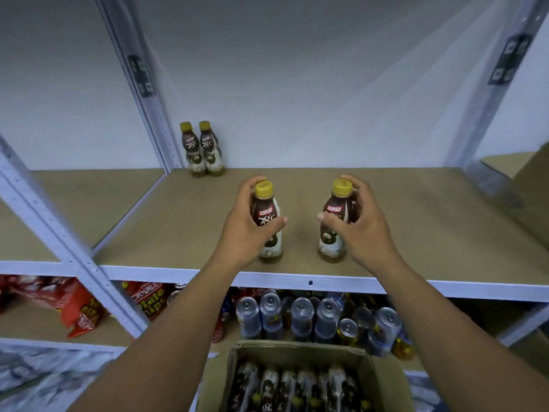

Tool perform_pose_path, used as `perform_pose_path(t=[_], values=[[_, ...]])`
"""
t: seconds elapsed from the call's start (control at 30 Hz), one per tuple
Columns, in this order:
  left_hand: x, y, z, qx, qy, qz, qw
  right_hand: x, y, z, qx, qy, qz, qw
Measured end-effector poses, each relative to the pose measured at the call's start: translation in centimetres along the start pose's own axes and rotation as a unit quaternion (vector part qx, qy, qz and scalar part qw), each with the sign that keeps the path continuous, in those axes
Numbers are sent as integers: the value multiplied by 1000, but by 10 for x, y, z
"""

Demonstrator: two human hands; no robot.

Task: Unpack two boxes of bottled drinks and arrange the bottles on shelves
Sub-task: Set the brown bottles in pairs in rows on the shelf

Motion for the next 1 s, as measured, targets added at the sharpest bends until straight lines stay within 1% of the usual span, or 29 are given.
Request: perform_pose_path(t=[0.2,0.67,0.77,0.9,1.0], values=[[12,-12,-1,-10,12,-19,1000,-14,-8,-8,-18,-12,12,1000],[22,-38,-10,-31,7,-31,999,-30,-33,-14,-9,-33,-6,999],[25,-36,-10,-27,21,-25,999,-31,-34,-16,-8,-41,-8,999],[40,-28,-9,-20,75,-2,997,-35,-29,-14,-20,-54,-22,998],[53,-18,-7,-5,71,21,997,-41,-22,-7,-40,-23,-43,998]])
Point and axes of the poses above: each hand's wrist, its own y-axis away from the middle knuckle, its own z-axis out of the back of the hand, x = y × z, the point moved 10 cm from there along -y, towards the middle knuckle, and after that the axes turned 10 degrees about x, right-handed, at the moved point
